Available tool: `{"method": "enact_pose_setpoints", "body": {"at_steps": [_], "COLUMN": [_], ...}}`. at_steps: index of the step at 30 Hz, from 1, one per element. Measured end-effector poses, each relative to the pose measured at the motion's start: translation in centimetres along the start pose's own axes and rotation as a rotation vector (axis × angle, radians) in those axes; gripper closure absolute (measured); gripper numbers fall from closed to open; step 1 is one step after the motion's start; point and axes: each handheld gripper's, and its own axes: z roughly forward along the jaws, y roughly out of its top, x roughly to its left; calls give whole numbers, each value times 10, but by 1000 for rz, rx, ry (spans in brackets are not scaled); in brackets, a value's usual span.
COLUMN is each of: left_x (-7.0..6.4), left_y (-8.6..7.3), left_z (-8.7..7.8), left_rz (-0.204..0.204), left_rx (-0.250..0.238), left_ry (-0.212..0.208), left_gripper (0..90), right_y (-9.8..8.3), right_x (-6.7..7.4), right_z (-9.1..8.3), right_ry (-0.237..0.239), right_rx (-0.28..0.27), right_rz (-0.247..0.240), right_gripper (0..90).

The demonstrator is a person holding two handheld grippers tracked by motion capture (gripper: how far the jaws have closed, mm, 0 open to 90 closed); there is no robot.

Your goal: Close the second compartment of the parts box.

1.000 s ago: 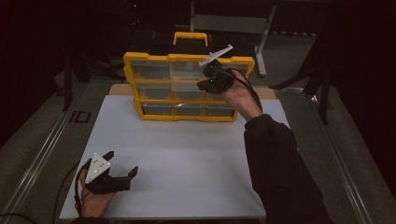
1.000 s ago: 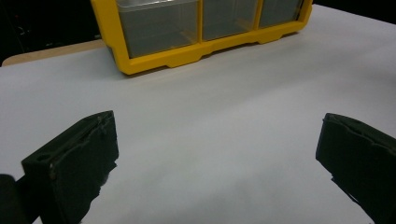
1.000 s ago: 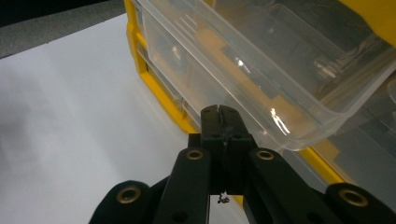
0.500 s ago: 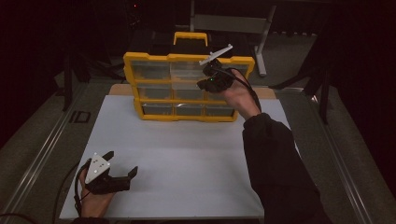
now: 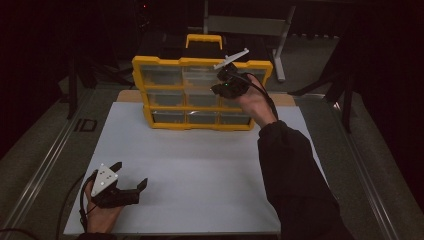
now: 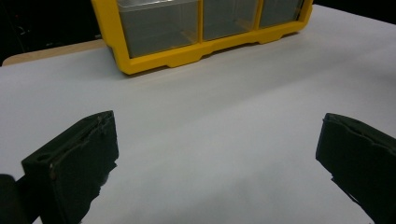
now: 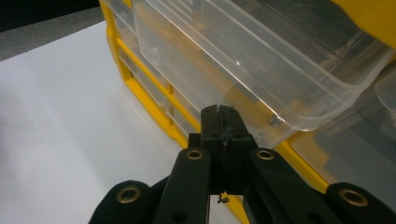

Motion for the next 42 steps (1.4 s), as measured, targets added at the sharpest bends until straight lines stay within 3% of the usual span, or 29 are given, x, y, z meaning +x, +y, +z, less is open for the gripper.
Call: {"method": "enact_pose_setpoints", "body": {"at_steps": [18, 29, 42], "left_x": [0, 0, 0], "left_y": [0, 0, -1], "left_z": [0, -1, -1], "left_rz": [0, 0, -2], "left_rx": [-2, -5, -5], "left_ry": [1, 1, 2], "left_gripper": [0, 0, 0], "right_y": [-1, 0, -7], "right_x": [-3, -4, -6], "right_z": [18, 26, 26], "right_ry": [-77, -119, -104], "right_rx": [-39, -65, -83], "right_rz": [17, 66, 91], "right_gripper": [899, 899, 898]}}
